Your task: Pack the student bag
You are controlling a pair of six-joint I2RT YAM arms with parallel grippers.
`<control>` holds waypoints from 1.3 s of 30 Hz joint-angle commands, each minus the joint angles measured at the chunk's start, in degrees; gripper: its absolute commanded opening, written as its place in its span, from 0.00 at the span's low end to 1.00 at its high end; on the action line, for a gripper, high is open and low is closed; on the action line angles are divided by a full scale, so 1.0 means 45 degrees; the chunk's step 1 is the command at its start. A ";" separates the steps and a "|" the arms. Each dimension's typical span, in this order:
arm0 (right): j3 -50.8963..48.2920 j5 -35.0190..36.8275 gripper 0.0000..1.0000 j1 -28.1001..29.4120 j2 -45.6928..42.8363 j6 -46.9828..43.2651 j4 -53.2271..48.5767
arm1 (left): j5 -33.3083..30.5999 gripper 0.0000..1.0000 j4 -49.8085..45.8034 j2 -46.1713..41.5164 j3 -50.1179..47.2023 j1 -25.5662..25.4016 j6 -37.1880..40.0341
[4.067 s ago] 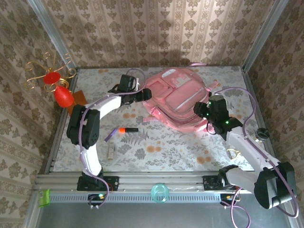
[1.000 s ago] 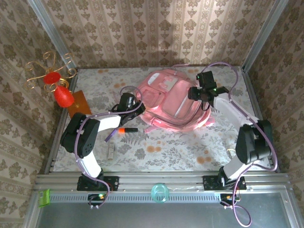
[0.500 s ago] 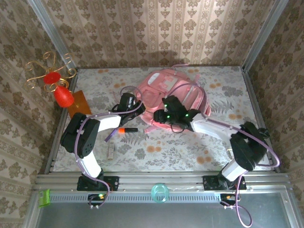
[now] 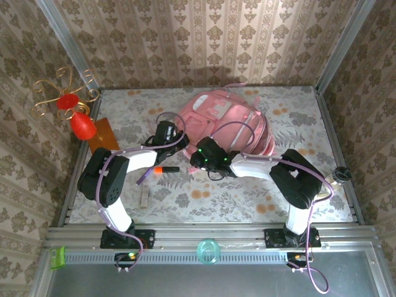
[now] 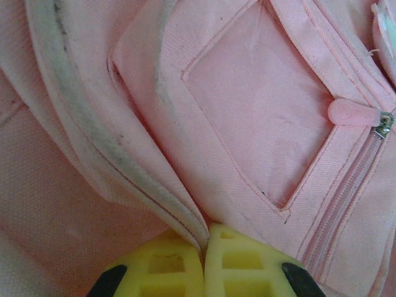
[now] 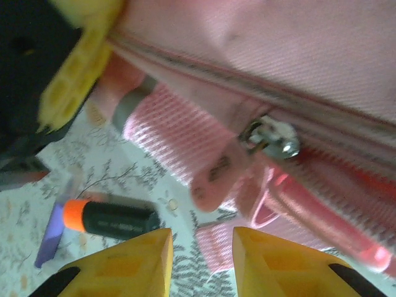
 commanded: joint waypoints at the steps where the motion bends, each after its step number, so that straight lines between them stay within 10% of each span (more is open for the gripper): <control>1: 0.0165 0.1214 0.32 0.0043 0.0149 0.0569 0.0573 | 0.0862 0.00 0.0097 -0.0394 -0.0199 -0.0065 0.0272; 39: -0.1168 0.3155 0.12 -0.0600 0.0380 0.4179 0.3320 | 0.0736 0.00 0.0302 -0.0315 -0.0409 -0.0061 0.0399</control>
